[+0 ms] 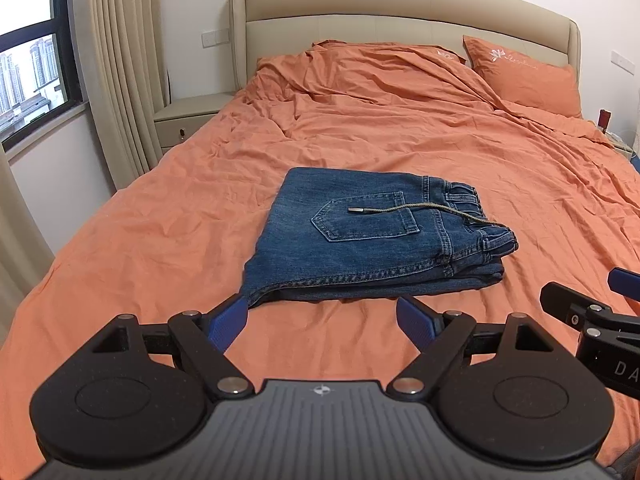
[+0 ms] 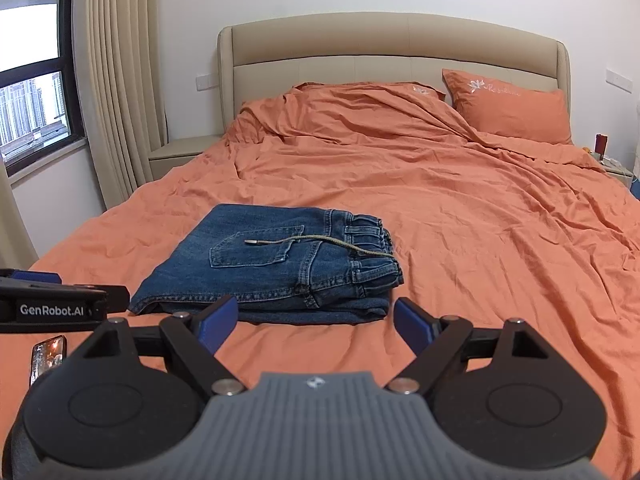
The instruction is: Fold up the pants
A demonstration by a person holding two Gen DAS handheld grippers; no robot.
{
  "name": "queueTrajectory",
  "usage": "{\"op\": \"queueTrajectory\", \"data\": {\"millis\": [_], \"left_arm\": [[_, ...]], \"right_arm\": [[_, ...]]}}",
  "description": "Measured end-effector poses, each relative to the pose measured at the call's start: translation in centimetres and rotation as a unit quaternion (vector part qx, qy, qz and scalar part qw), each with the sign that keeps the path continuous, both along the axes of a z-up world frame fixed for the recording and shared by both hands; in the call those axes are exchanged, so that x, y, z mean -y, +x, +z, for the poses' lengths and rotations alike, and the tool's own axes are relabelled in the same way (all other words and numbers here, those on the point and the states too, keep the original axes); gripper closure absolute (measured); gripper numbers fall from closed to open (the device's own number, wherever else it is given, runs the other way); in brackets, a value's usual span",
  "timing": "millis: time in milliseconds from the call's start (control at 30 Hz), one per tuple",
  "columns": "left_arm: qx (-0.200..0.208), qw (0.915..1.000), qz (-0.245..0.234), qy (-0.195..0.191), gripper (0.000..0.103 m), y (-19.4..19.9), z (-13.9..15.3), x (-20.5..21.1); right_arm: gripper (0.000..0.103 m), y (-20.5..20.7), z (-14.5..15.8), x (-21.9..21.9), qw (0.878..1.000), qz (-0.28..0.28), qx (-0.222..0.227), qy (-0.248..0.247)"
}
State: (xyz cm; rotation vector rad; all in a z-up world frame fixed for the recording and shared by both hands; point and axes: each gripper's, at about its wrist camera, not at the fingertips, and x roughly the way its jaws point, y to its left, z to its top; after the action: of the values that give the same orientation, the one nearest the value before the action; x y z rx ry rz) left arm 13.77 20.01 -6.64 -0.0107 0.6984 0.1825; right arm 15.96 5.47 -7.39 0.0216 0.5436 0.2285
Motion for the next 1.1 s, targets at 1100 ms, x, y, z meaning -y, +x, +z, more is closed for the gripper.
{"op": "queueTrajectory", "data": {"millis": [1100], "left_arm": [[0.008, 0.9999, 0.003, 0.006, 0.005, -0.5, 1.0, -0.1]], "right_arm": [[0.022, -1.2, 0.9, 0.2, 1.0, 0.0, 0.022, 0.003]]}}
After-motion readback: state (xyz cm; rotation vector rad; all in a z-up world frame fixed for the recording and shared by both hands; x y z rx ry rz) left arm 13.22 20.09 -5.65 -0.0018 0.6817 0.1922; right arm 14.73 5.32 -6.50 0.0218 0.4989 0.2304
